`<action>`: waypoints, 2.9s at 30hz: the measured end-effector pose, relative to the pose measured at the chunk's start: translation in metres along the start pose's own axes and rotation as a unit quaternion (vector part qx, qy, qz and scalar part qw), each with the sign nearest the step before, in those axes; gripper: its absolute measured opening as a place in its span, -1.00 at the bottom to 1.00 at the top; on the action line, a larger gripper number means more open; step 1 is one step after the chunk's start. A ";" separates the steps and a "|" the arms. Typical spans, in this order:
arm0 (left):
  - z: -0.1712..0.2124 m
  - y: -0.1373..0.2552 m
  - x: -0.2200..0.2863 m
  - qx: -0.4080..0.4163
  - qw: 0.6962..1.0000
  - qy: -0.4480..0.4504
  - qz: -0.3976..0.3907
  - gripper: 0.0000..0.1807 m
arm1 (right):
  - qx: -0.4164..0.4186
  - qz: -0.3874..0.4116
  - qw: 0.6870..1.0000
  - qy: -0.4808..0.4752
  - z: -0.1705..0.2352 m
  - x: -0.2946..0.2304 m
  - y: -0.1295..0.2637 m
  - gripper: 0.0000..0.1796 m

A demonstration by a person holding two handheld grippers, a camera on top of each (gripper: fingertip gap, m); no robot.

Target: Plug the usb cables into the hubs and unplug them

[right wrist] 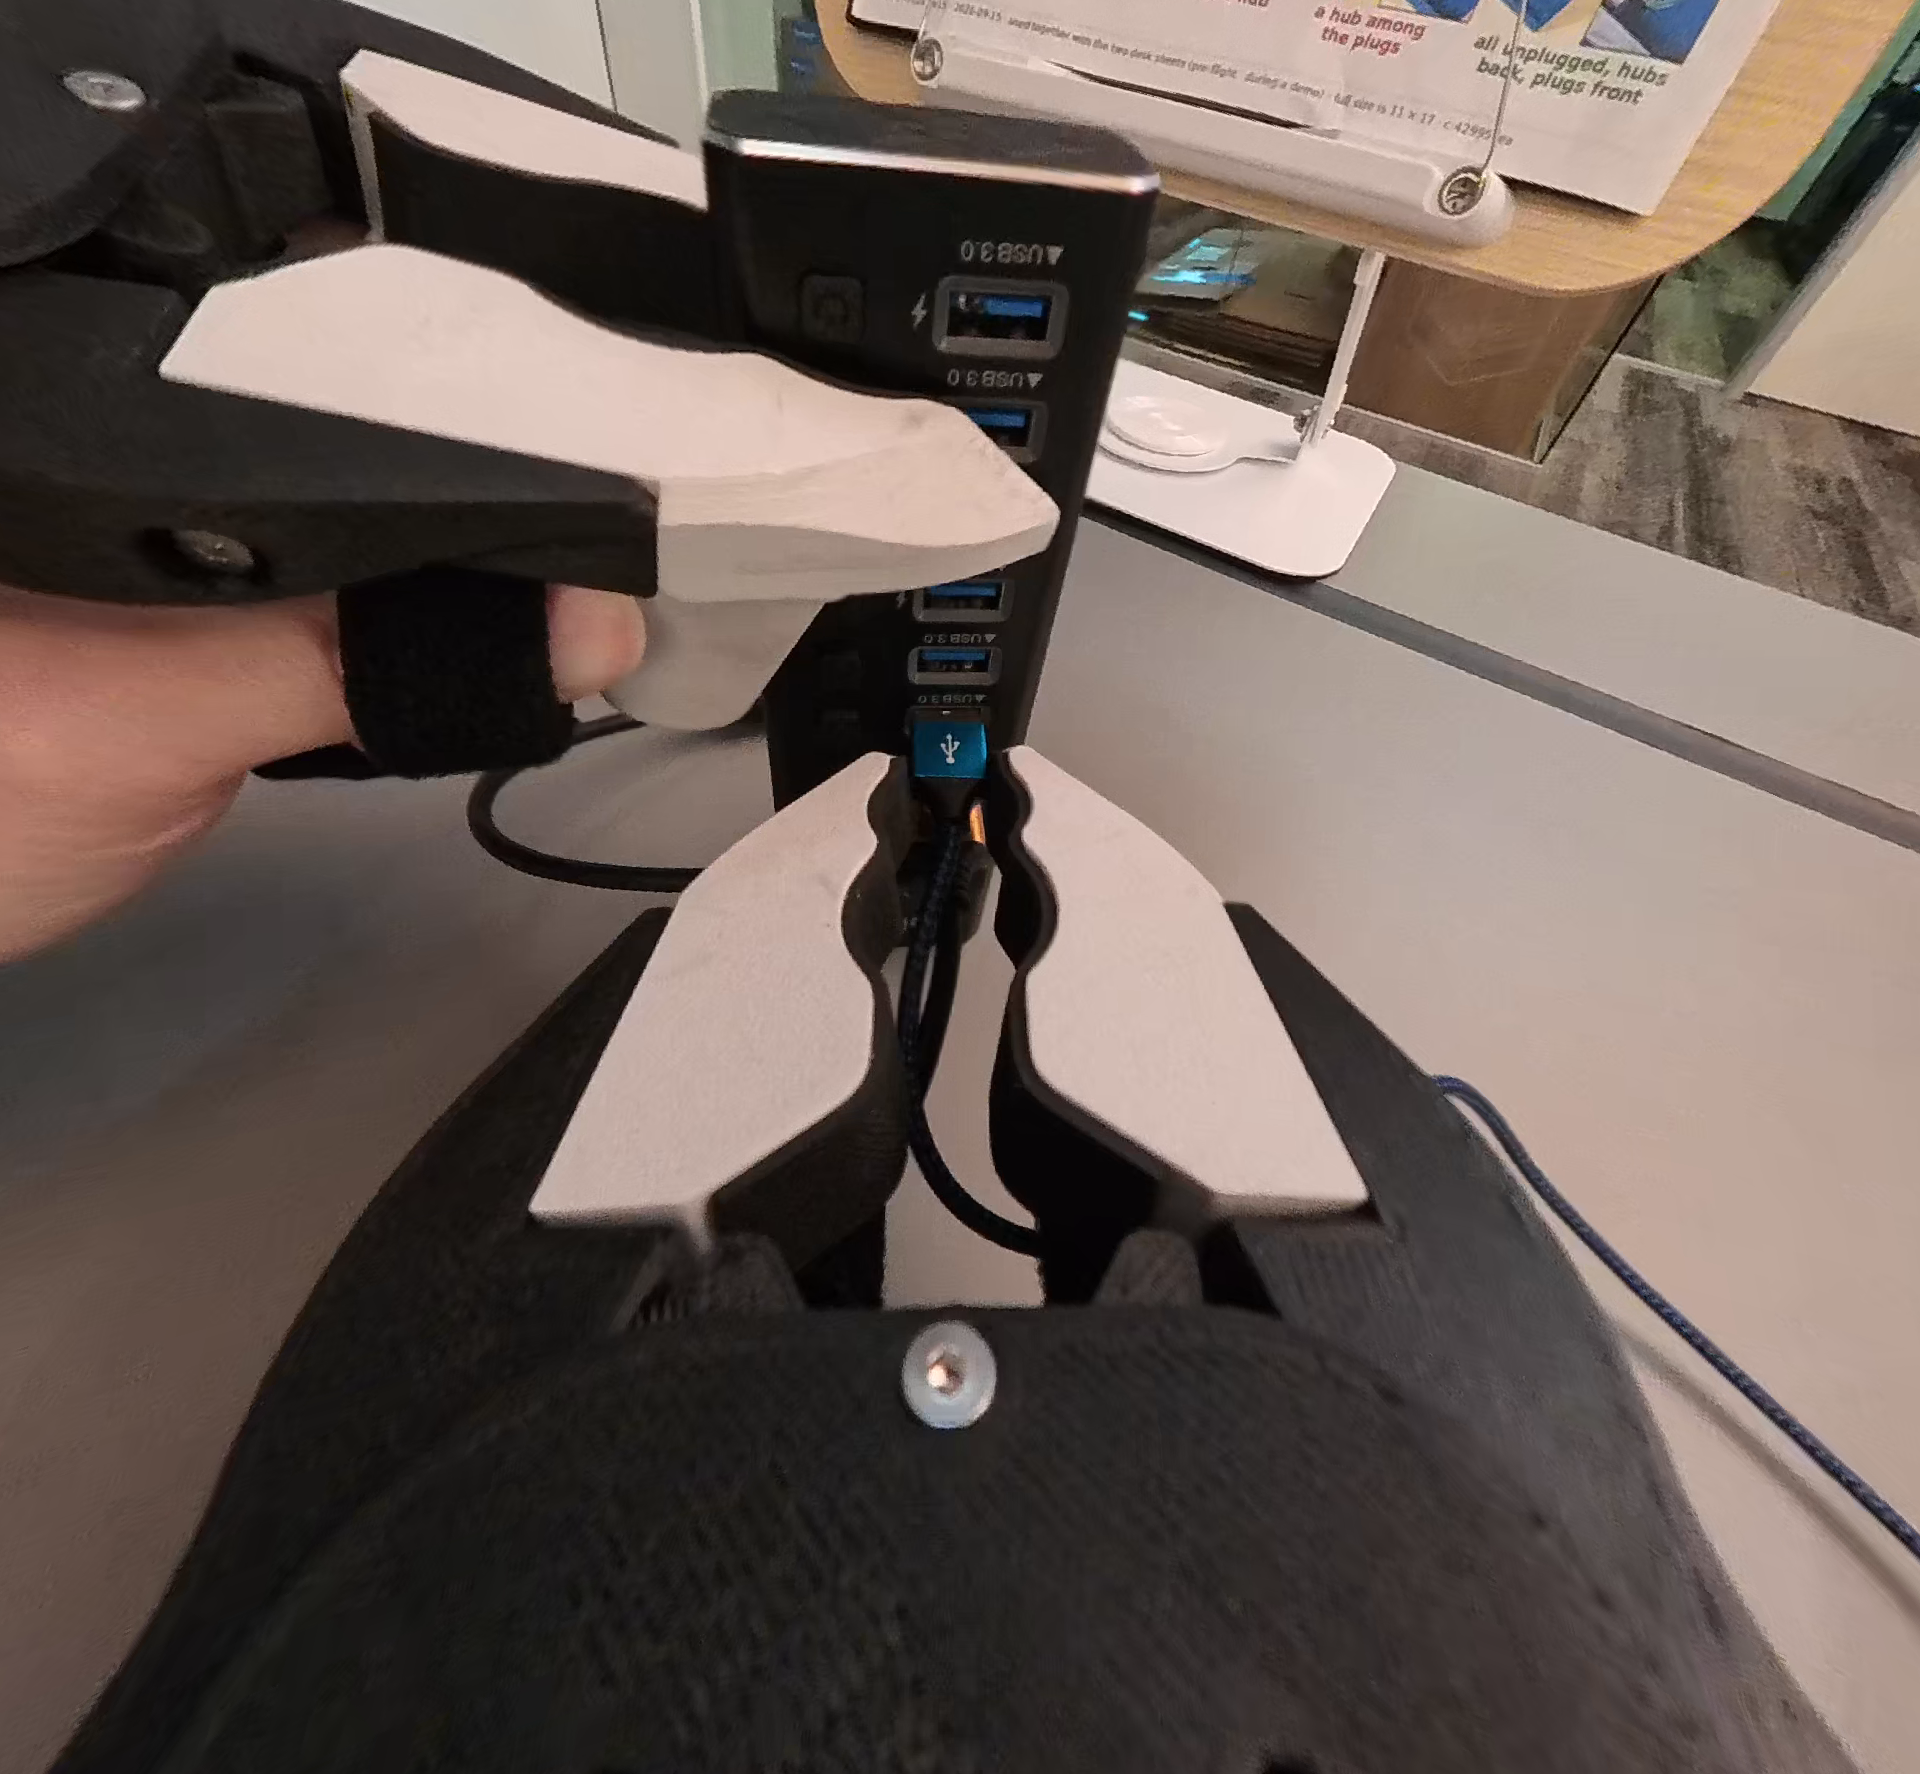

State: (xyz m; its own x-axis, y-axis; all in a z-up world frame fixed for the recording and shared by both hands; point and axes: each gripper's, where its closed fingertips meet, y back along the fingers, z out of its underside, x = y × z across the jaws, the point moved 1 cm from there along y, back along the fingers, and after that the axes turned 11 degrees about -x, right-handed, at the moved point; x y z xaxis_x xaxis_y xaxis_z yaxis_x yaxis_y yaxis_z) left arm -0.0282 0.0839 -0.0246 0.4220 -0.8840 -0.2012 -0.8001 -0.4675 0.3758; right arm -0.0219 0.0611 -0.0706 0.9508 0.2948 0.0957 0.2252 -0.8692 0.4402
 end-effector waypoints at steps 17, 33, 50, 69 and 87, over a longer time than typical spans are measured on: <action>0.016 0.012 -0.051 -0.027 0.997 0.039 -0.053 -0.69 | 0.027 -0.045 0.999 -0.010 0.000 0.019 0.029 -0.84; 0.021 0.016 -0.065 -0.026 0.995 0.091 -0.023 -0.70 | -0.129 -0.253 0.958 0.036 0.033 0.022 0.128 -0.82; 0.020 0.016 -0.065 -0.015 0.994 0.109 -0.004 -0.69 | -0.197 -0.070 0.961 -0.182 0.096 0.089 0.174 -0.25; 0.019 0.014 -0.060 -0.007 0.992 0.123 0.021 -0.68 | -0.437 0.089 0.866 -0.227 0.168 0.142 0.120 0.31; 0.019 0.014 -0.059 -0.005 0.992 0.124 0.027 -0.68 | -0.357 -0.073 0.920 -0.145 0.138 0.071 0.101 -0.85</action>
State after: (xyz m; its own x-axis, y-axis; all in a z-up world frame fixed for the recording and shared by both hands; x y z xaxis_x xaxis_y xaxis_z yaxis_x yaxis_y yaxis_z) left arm -0.0720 0.1294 -0.0248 0.4723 -0.8801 0.0482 -0.8202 -0.4188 0.3898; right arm 0.0975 -0.0611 -0.1425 0.9614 0.1806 -0.2076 0.2565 -0.3147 0.9139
